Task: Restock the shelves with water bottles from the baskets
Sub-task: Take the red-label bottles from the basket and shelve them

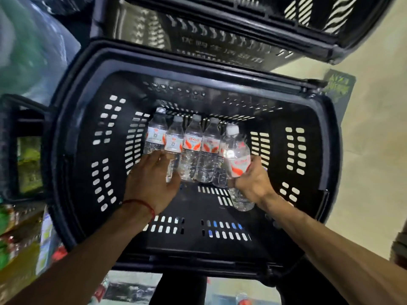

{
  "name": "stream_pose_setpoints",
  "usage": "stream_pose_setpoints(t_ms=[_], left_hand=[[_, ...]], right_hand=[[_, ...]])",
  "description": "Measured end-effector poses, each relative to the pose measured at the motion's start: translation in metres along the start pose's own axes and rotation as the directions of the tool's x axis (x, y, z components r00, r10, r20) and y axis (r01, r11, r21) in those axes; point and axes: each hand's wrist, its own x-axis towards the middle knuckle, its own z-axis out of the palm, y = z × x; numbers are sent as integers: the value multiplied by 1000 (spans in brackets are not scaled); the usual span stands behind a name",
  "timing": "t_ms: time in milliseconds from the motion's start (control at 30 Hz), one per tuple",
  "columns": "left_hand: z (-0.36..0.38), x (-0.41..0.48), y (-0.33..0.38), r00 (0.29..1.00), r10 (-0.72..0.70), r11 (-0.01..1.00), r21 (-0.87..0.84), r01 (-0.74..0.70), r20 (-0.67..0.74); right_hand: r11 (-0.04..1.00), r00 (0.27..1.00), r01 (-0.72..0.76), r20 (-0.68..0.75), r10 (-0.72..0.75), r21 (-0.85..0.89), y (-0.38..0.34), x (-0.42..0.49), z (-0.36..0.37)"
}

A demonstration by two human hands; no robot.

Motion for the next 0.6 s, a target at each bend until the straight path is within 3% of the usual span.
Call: stream_pose_setpoints(t_ms=[133, 267, 333, 467, 600], left_hand=[[19, 18, -14, 973, -191, 952, -216, 215, 129], [54, 52, -24, 887, -331, 782, -432, 449, 323], [74, 66, -25, 858, -366, 775, -392, 496, 361], [106, 75, -30, 883, -411, 869, -195, 455, 228], [118, 67, -17, 881, -412, 828, -307, 468, 232]], right_hand=[[984, 986, 143, 104, -132, -108, -27, -24, 0], [963, 967, 227, 149, -206, -142, -37, -14, 8], [951, 956, 269, 164, -244, -151, -39, -3, 12], [945, 949, 298, 149, -279, -131, -37, 21, 20], [940, 942, 321, 142, -305, -112, -33, 35, 20]])
